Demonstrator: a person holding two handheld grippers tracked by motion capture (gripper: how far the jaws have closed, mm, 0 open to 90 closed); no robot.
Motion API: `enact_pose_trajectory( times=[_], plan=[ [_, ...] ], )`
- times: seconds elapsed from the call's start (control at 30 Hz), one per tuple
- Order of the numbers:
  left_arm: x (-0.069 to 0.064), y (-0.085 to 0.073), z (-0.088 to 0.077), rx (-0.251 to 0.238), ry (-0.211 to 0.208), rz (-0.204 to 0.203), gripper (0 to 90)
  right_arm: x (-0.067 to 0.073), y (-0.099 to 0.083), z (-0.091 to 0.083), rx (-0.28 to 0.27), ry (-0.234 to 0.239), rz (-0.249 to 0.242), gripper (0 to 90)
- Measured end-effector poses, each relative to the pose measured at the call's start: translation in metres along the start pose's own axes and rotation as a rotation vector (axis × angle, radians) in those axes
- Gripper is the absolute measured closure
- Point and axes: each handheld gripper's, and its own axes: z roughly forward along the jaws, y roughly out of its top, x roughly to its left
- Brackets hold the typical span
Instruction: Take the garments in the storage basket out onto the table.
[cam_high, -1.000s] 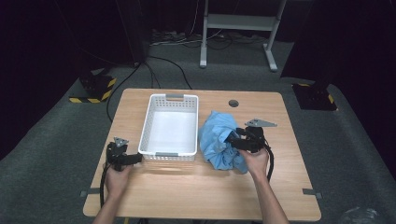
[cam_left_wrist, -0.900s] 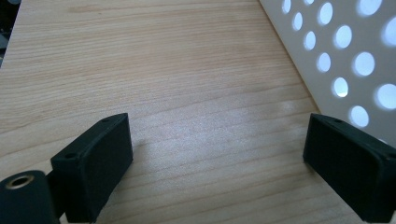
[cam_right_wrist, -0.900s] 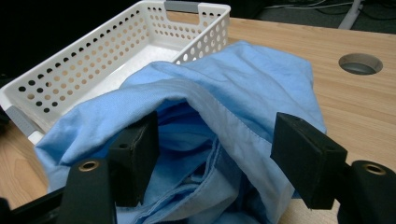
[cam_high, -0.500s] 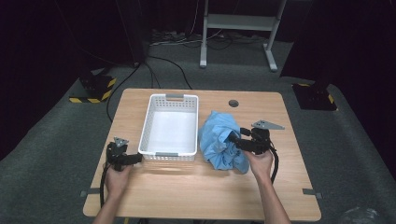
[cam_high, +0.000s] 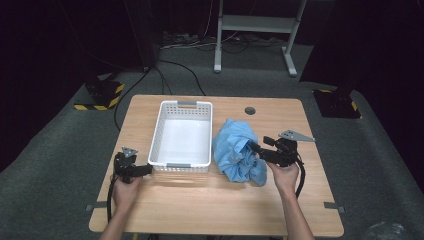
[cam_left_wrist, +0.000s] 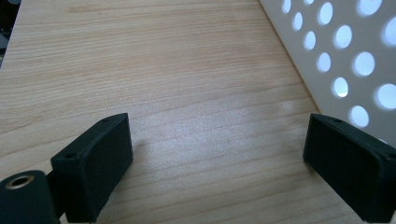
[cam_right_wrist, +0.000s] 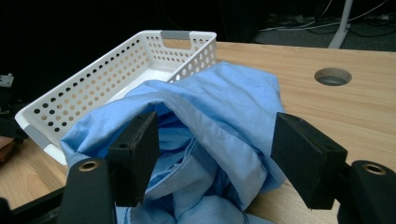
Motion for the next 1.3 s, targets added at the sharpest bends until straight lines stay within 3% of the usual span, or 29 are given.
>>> enact_pose_trajectory(
  times=[0.77, 1.3],
  plan=[
    [0.000, 0.000, 0.000, 0.000, 0.000, 0.001, 8.3, -0.011, 0.001, -0.020, -0.079, -0.006, 0.050, 32.5],
    [0.000, 0.000, 0.000, 0.000, 0.001, 0.001, 8.3, -0.016, 0.002, -0.031, -0.103, -0.015, 0.065, 32.5]
  ],
)
